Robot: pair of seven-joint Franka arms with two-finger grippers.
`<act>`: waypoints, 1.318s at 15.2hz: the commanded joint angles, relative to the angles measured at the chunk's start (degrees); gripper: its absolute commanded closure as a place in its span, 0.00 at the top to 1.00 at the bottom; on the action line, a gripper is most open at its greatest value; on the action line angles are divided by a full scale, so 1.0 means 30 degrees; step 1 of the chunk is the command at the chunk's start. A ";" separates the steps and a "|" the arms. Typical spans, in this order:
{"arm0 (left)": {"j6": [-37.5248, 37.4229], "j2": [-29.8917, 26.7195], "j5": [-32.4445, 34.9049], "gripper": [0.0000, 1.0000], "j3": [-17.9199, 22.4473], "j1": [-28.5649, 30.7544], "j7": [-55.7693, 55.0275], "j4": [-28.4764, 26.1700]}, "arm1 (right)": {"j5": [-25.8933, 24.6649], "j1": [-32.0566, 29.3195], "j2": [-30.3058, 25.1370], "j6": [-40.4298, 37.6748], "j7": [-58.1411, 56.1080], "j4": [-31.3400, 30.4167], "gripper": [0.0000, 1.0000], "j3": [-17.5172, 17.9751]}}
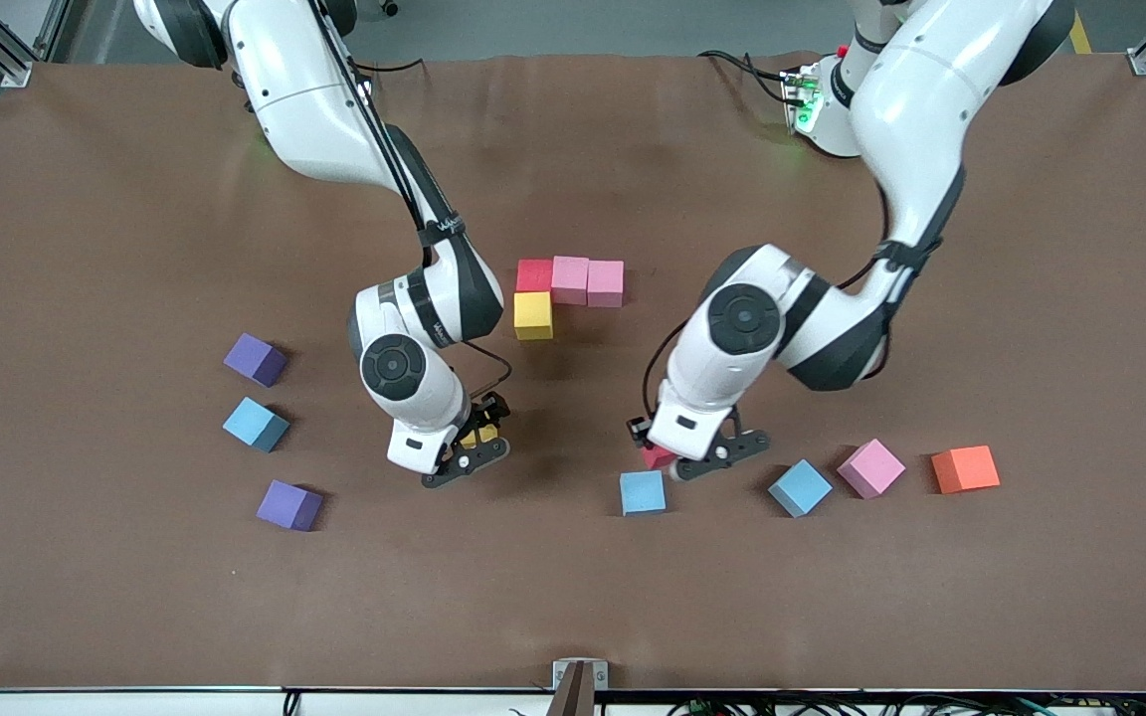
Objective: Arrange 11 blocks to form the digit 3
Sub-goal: 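Grasp the red block with the left gripper while the right gripper grasps yellow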
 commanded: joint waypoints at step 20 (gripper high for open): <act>-0.2622 -0.0797 -0.1178 0.02 -0.0091 0.2323 0.2004 0.0749 | 0.0870 0.0491 0.0402 0.0651 0.3016 -0.0838 0.18 0.0061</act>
